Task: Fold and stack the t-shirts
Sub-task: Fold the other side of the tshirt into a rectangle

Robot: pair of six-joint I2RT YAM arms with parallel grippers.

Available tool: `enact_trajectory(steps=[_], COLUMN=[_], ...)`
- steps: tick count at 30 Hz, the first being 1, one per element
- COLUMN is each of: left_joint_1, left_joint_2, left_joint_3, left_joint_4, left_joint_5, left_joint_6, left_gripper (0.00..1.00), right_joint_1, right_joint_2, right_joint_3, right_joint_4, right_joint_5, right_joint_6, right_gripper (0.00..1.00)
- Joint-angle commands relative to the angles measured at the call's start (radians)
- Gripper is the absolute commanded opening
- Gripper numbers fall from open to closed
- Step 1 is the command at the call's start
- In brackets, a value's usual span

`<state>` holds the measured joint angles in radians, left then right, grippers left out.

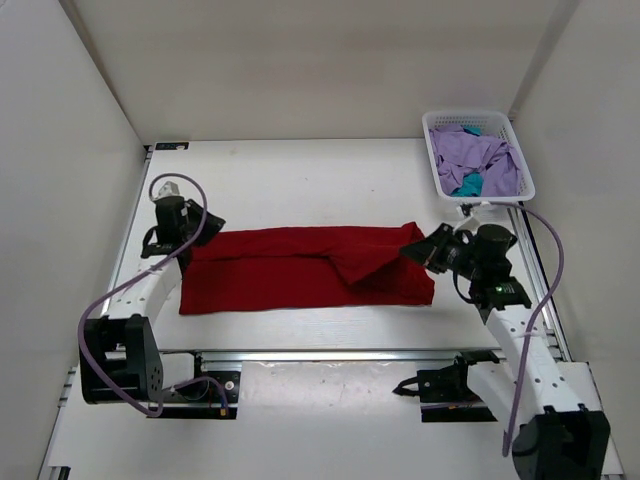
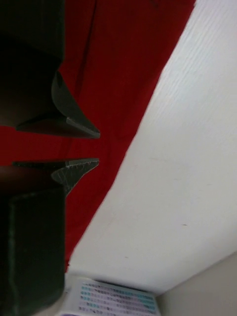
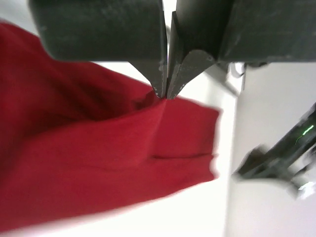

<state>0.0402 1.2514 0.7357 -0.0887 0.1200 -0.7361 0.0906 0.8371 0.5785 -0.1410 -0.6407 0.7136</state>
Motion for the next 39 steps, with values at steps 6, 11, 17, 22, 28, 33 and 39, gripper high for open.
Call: enact_trajectory(steps=[6, 11, 17, 22, 28, 33, 39], left_joint_1=[-0.140, -0.187, -0.350, -0.483, -0.499, -0.510, -0.502], left_joint_2=[0.036, -0.001, -0.033, -0.017, -0.032, -0.012, 0.011], left_joint_3=[-0.062, -0.094, -0.137, -0.179, -0.232, -0.268, -0.274], left_joint_4=[0.010, 0.023, 0.015, 0.044, 0.115, 0.153, 0.171], left_joint_5=[-0.029, -0.020, -0.054, -0.031, 0.012, 0.035, 0.052], left_joint_6=[0.015, 0.020, 0.050, 0.046, 0.011, 0.001, -0.005], left_gripper=[0.33, 0.33, 0.33, 0.32, 0.32, 0.32, 0.32], right_joint_1=[-0.029, 0.055, 0.380, 0.595, 0.641, 0.609, 0.620], right_joint_2=[0.085, 0.023, 0.149, 0.405, 0.577, 0.643, 0.686], right_joint_3=[-0.177, -0.053, 0.122, 0.181, 0.233, 0.244, 0.273], right_joint_4=[-0.037, -0.218, -0.261, -0.151, -0.075, -0.052, -0.066], right_joint_5=[0.161, 0.520, 0.691, 0.636, 0.625, 0.595, 0.613], right_joint_6=[-0.045, -0.135, -0.264, -0.345, -0.382, -0.388, -0.404], right_gripper=[0.03, 0.33, 0.11, 0.02, 0.27, 0.28, 0.30])
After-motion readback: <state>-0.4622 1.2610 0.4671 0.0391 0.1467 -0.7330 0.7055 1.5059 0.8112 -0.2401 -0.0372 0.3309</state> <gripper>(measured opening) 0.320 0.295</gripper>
